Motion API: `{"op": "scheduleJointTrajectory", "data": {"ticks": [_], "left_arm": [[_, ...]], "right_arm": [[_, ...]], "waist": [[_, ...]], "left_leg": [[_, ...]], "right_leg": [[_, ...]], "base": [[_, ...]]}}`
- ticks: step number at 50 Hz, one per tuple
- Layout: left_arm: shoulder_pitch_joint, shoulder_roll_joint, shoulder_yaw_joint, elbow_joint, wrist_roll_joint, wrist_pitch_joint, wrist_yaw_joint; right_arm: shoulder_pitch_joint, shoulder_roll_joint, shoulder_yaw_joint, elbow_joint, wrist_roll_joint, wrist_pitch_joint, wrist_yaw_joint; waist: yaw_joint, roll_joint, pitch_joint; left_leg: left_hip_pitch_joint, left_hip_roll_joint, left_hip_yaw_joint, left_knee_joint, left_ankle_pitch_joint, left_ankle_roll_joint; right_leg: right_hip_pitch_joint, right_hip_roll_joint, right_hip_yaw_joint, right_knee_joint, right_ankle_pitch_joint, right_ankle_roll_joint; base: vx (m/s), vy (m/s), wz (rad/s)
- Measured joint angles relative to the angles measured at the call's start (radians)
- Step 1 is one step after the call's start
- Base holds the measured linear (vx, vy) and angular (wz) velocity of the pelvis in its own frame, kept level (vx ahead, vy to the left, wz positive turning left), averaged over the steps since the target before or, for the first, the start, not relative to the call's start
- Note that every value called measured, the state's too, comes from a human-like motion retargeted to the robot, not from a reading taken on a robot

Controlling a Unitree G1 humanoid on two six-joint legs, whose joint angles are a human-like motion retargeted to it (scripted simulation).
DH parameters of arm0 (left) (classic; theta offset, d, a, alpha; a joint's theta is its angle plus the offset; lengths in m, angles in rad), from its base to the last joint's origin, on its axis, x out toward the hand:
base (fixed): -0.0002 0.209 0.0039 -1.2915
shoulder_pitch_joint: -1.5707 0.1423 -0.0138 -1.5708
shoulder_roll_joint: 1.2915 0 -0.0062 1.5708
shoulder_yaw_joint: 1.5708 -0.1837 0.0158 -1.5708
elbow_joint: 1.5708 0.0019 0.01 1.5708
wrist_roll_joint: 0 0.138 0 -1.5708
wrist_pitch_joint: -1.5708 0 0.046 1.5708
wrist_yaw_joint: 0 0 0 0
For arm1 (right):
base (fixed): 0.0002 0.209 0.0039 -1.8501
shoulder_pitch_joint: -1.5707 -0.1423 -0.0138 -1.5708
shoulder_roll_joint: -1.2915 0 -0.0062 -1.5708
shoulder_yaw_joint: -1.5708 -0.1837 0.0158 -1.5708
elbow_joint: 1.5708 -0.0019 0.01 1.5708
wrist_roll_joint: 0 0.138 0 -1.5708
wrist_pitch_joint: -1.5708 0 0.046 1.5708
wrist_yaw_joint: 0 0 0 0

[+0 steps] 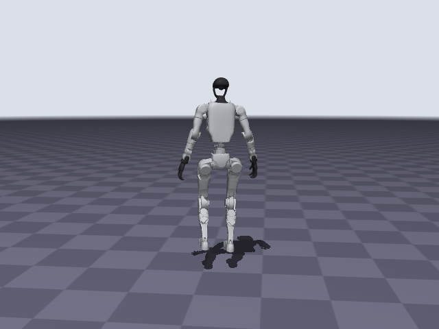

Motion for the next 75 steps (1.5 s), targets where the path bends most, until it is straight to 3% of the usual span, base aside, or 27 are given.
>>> {"op": "scheduleJointTrajectory", "data": {"ticks": [5, 10, 20, 75], "left_arm": [[0.005, 0.005, -0.005, 0.017, 0.001, 0.007, -0.015], [0.01, 0.011, -0.011, 0.027, 0.003, 0.011, -0.028], [0.001, 0.023, -0.009, 0.037, 0.0, 0.014, -0.052], [0.045, 0.028, -0.002, 0.088, 0.001, 0.023, -0.071]], "right_arm": [[-0.006, 0.003, 0.006, 0.007, 0.003, 0.001, 0.021], [0.002, 0.008, 0.0, 0.031, 0.001, 0.005, 0.036], [0.003, 0.003, -0.035, 0.101, 0.0, 0.02, 0.068], [0.019, 0.01, -0.087, 0.158, 0.021, 0.034, 0.071]], "waist": [[-0.014, -0.014, -0.01], [-0.027, -0.017, -0.018], [-0.038, -0.041, -0.035], [-0.038, -0.042, 0.002]], "left_leg": [[0.092, -0.051, -0.03, -0.167, 0.062, 0.002], [0.171, -0.057, -0.021, -0.214, 0.026, 0.026], [0.34, -0.08, -0.004, -0.446, 0.08, 0.038], [0.49, -0.066, 0.013, -0.564, 0.083, 0.025]], "right_leg": [[0.081, -0.013, 0.041, -0.042, -0.031, 0.002], [0.139, -0.018, 0.058, -0.052, -0.059, 0.007], [0.26, -0.053, 0.067, -0.188, -0.02, 0.037], [0.438, -0.05, 0.063, -0.382, 0.039, 0.074]], "base": [[0.28, 0.04, -0.2], [0.21, 0.05, -0.13], [0.15, 0.04, -0.06], [0.01, 0.0, -0.01]]}}
